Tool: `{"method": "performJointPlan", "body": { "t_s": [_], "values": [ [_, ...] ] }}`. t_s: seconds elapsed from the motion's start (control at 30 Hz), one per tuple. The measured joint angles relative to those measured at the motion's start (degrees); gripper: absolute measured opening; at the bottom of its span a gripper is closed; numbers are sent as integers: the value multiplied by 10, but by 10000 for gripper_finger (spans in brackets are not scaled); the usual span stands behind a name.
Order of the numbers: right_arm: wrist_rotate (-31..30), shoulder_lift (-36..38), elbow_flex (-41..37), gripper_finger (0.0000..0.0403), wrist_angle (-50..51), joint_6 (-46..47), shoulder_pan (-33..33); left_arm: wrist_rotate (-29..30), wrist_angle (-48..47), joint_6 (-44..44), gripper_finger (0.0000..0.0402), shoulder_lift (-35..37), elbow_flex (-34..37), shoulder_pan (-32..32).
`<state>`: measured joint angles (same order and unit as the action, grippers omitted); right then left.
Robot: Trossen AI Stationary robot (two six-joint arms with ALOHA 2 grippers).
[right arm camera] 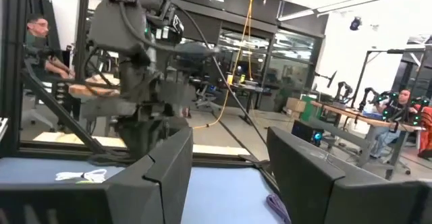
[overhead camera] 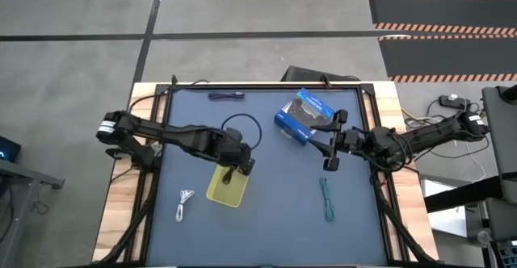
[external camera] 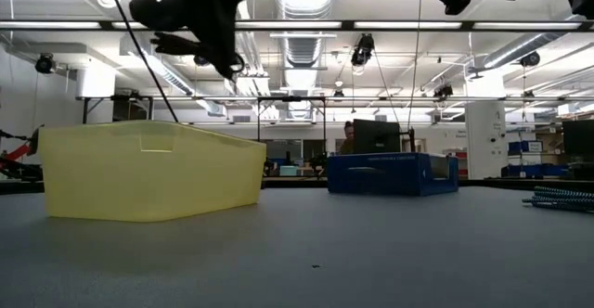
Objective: Pick and place USB-C Cables
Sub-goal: Put the black charger cable into the yellow bin
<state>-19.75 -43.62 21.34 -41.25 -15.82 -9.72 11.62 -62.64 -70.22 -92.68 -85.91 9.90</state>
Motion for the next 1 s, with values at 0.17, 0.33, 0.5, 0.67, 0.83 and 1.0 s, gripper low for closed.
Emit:
{"method": "performJointPlan", "body": {
  "t_s": [0.17, 0.33, 0.5, 0.67, 0.83, 1.0],
  "values": [
    [-13, 0, 0, 183, 4, -9, 0, -70, 1, -1, 40, -30, 8, -8],
    [-15, -3, 0, 183, 7, -14, 0, -93, -4, -3, 40, -52, 11, -8],
    [-19, -3, 0, 183, 8, -15, 0, -78, -8, -4, 40, -70, 13, -8],
    [-19, -3, 0, 183, 11, -16, 0, -74, -6, -1, 40, -86, 20, -9],
    [-28, -4, 0, 183, 13, -18, 0, -56, 7, -10, 40, -85, 32, -9],
    [-29, -4, 0, 183, 17, -19, 0, -47, 20, -15, 40, -85, 50, -10]
  ]
}}
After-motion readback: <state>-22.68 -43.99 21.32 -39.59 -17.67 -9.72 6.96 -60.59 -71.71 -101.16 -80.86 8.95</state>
